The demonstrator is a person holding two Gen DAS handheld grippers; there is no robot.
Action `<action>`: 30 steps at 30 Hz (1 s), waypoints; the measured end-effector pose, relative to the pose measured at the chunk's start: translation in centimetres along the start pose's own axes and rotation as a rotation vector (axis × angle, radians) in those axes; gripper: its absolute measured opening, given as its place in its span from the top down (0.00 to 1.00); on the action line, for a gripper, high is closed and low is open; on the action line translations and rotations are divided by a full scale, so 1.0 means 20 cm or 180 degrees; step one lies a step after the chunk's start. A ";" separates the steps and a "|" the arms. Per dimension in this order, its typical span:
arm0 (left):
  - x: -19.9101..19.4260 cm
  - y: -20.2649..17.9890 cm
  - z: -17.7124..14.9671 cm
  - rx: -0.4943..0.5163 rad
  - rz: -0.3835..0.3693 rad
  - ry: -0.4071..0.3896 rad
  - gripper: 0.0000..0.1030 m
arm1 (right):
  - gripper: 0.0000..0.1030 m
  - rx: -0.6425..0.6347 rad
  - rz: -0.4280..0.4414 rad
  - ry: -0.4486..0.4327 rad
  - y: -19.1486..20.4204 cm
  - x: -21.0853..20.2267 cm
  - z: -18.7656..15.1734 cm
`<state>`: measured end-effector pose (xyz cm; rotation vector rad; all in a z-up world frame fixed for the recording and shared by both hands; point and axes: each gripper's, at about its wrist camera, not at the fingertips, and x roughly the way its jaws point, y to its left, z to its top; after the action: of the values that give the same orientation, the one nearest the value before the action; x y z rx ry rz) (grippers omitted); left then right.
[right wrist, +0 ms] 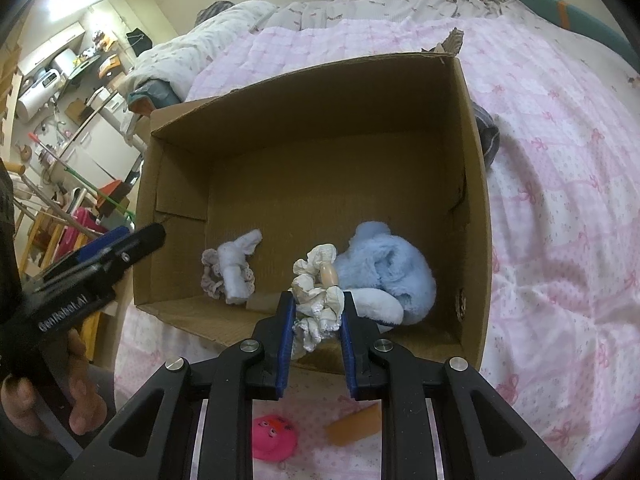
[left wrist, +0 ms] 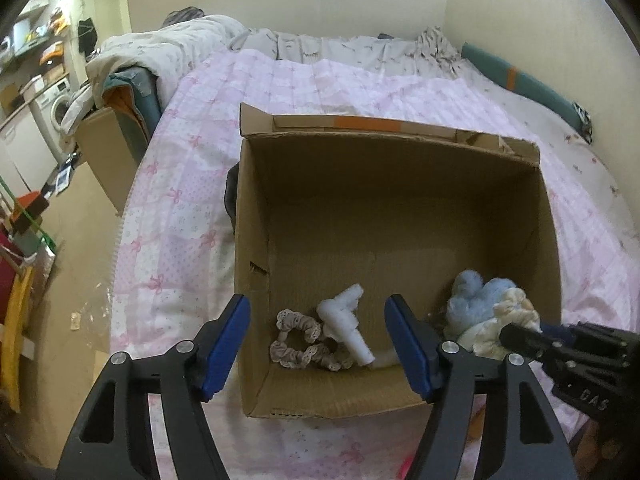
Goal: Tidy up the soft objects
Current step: 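Open both tools to drop the cloth and scrunchie into the box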
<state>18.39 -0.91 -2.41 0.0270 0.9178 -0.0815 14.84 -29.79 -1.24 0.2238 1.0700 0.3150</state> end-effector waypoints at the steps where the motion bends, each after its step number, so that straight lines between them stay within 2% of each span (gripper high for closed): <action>1: 0.00 0.00 0.00 0.0014 0.0018 -0.0005 0.35 | 0.79 0.0006 0.0006 0.0001 0.00 0.00 0.00; 2: 0.00 0.00 0.00 0.0016 0.0026 -0.0011 0.35 | 0.77 0.0022 0.0022 -0.0003 0.00 0.00 0.00; 4: 0.00 0.00 0.00 0.0007 0.0018 -0.0020 0.35 | 0.65 0.0065 0.0067 -0.0015 -0.01 -0.01 0.00; 5: -0.01 0.00 0.00 0.0000 0.0012 -0.0023 0.35 | 0.43 0.0107 0.0089 -0.0030 -0.01 -0.01 0.01; 6: -0.01 0.00 0.00 -0.0001 0.0013 -0.0023 0.35 | 0.29 0.0145 0.0107 -0.0074 -0.02 -0.02 0.01; 9: -0.01 0.00 0.00 0.0011 0.0025 -0.0019 0.35 | 0.29 0.0171 0.0130 -0.0201 -0.03 -0.06 0.01; 22: -0.09 0.03 0.00 -0.0014 0.0091 -0.0129 0.35 | 0.29 0.0171 0.0058 -0.0167 -0.03 -0.05 0.02; 27: -0.15 0.04 -0.03 0.0015 0.0167 -0.0182 0.35 | 0.29 0.0183 0.0003 -0.0190 -0.04 -0.07 0.01; 30: -0.20 0.03 -0.06 0.0123 0.0313 -0.0261 0.35 | 0.29 0.0183 -0.0032 -0.0200 -0.05 -0.09 -0.01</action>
<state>15.06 0.01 0.07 0.1041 0.8317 -0.0088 14.00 -31.28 -0.16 0.2779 1.0187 0.2667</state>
